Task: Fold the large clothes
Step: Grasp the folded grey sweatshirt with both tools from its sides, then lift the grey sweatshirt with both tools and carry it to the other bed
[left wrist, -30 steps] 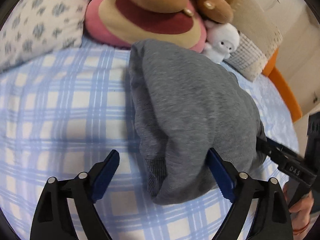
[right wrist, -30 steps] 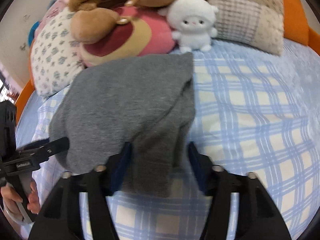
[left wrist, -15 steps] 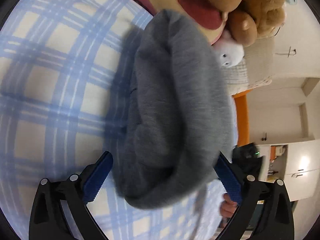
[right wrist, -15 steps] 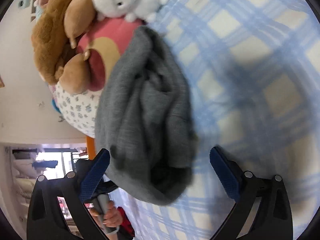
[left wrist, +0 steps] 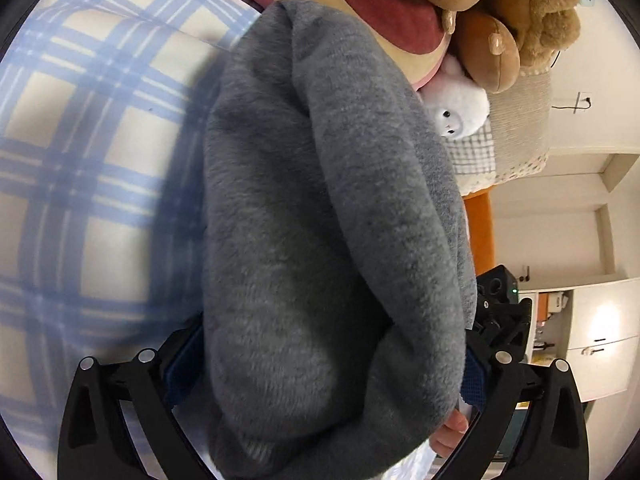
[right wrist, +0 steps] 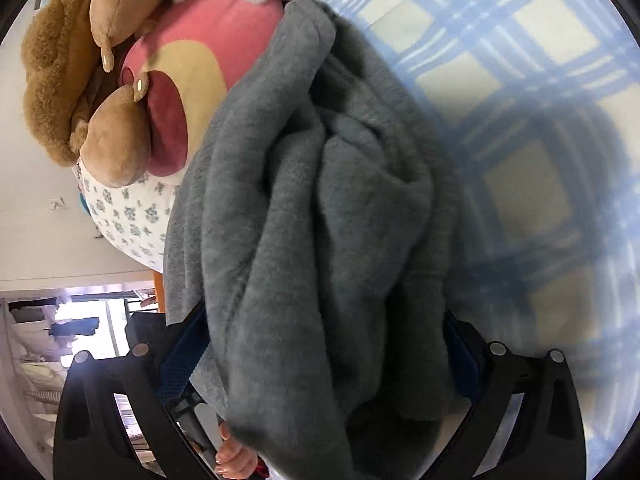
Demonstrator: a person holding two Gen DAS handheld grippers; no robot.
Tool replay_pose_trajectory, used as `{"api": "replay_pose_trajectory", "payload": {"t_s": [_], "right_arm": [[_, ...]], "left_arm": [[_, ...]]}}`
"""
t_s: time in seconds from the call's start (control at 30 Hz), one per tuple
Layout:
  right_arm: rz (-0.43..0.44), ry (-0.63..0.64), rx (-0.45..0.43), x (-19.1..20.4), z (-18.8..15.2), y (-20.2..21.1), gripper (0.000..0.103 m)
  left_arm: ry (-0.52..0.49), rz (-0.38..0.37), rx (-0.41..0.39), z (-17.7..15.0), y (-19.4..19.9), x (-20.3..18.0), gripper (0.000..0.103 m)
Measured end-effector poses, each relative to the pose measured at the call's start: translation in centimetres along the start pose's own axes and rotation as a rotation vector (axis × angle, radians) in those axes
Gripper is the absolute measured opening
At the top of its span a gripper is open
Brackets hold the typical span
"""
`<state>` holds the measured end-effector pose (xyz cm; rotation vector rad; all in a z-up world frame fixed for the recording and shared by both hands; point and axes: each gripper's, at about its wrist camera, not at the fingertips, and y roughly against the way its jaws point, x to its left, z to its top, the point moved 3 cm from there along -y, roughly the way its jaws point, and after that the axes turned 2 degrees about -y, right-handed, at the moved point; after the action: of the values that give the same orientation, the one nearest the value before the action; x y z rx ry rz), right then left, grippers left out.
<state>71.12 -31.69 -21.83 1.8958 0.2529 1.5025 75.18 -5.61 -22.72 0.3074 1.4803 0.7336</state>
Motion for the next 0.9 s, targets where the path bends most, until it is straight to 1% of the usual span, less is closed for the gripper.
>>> {"api": "replay_pose_trajectory", "payload": {"t_s": [0.07,0.1,0.13,0.17,0.2,0.23,0.27,0.3,0.37,0.47,0.53,0.6,0.73,0.9], "right_arm": [[0.088,-0.010,-0.012,-0.1,0.2,0.2,0.099],[0.123,-0.013,-0.023,-0.2,0.2,0.4,0.092],[0.146,-0.013,-0.030,-0.3,0.1,0.5,0.085],[0.158,-0.011,-0.022,-0.7,-0.1,0.3,0.079],[0.161,-0.009,-0.023,-1.0,-0.2,0.3,0.074],[0.171,-0.005,-0.022,-1.3,-0.3,0.4,0.071],[0.180,-0.004,-0.017,-1.6,-0.3,0.5,0.066],[0.187,-0.007,-0.014,-1.8,-0.4,0.6,0.063],[0.189,0.004,-0.018,-2.0,-0.7,0.8,0.060],[0.182,0.029,-0.033,-1.7,-1.2,0.8,0.056],[0.186,0.042,-0.039,-1.7,-1.4,1.2,0.055],[0.190,0.049,-0.049,-0.5,-1.2,0.4,0.053],[0.219,0.086,-0.069,0.1,-2.0,1.3,0.051],[0.237,0.132,-0.068,2.3,-3.7,3.1,0.050]], "left_arm": [[-0.006,-0.033,-0.011,0.1,0.1,0.0,0.101],[-0.006,-0.050,-0.025,0.0,0.3,0.0,0.100],[-0.012,-0.053,-0.030,-0.3,0.8,0.3,0.098],[-0.024,-0.048,-0.030,-0.4,0.9,0.3,0.093],[-0.031,-0.045,-0.023,-0.6,1.1,0.4,0.090],[-0.038,-0.045,-0.013,-0.8,1.4,0.5,0.085],[-0.043,-0.044,-0.009,-0.8,1.6,0.6,0.080],[-0.046,-0.044,-0.003,-0.9,1.7,0.6,0.078],[-0.065,-0.027,0.005,-1.0,1.9,0.5,0.073],[-0.069,-0.010,0.014,-1.2,2.2,0.6,0.068],[-0.091,-0.001,0.023,-1.1,2.0,0.1,0.065],[-0.095,-0.002,0.027,-0.7,1.7,-0.4,0.064],[-0.122,0.004,0.017,-1.0,2.1,-1.5,0.062],[-0.174,0.004,0.006,-2.4,4.7,-3.8,0.061]]}}
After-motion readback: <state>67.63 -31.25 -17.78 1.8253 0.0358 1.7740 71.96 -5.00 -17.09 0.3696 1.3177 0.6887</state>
